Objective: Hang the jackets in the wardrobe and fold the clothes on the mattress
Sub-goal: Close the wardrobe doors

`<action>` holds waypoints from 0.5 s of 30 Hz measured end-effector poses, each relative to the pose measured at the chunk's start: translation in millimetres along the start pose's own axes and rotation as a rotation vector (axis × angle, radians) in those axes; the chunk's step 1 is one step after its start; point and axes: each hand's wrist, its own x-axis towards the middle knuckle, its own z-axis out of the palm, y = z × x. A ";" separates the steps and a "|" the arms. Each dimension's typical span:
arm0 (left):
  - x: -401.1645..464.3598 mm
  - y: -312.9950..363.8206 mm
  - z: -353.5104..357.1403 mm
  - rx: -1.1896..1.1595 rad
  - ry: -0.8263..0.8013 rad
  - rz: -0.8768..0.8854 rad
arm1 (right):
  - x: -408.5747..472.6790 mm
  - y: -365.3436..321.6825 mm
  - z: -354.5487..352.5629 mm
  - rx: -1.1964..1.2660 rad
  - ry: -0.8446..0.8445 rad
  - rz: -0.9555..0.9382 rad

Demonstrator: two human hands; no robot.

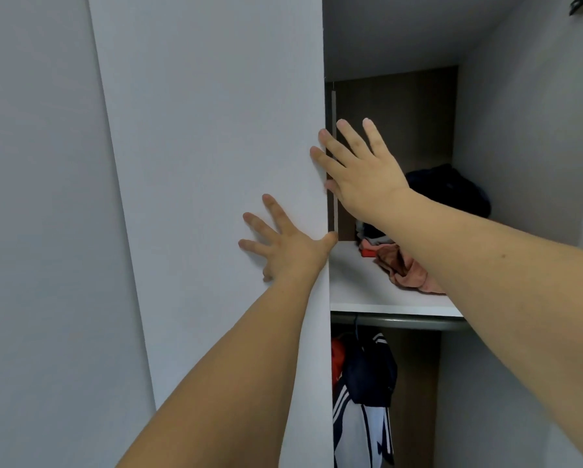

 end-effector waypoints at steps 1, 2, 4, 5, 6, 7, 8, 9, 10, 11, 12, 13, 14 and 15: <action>-1.5 -0.9 -6.2 0.013 -0.037 0.005 | -2.8 2.3 -4.9 0.006 -0.020 -0.015; -4.4 -2.0 -13.1 0.023 -0.074 0.010 | -7.5 5.1 -11.4 0.026 -0.038 -0.018; -18.1 -2.6 -27.1 0.070 -0.112 0.043 | -21.4 14.8 -29.5 0.078 -0.047 0.003; -30.4 -1.8 -33.8 0.124 -0.109 0.076 | -30.1 21.2 -40.1 0.096 -0.038 0.011; -46.0 -0.6 -40.5 0.184 -0.093 0.111 | -39.8 28.3 -51.6 0.107 -0.027 0.016; -64.2 1.2 -47.0 0.231 -0.066 0.139 | -50.4 35.0 -64.6 0.123 -0.018 0.020; -84.3 3.8 -54.2 0.257 -0.039 0.156 | -62.6 41.8 -79.3 0.146 -0.014 0.030; -105.2 7.1 -62.0 0.260 -0.023 0.160 | -75.6 47.8 -95.0 0.172 -0.015 0.042; -126.8 11.1 -70.5 0.247 -0.018 0.154 | -89.0 53.3 -111.2 0.194 -0.017 0.046; -148.2 16.1 -79.0 0.225 -0.016 0.146 | -102.0 58.6 -127.1 0.212 -0.015 0.041; -170.6 22.3 -87.6 0.202 -0.014 0.144 | -115.7 64.3 -144.4 0.228 -0.007 0.025; -192.6 28.9 -95.2 0.175 -0.014 0.152 | -129.1 70.3 -161.6 0.240 0.006 0.002; -215.6 35.8 -101.8 0.140 -0.018 0.165 | -142.5 76.9 -179.1 0.244 0.025 -0.023; -237.9 42.8 -106.8 0.094 -0.032 0.180 | -154.7 84.8 -195.9 0.238 0.051 -0.051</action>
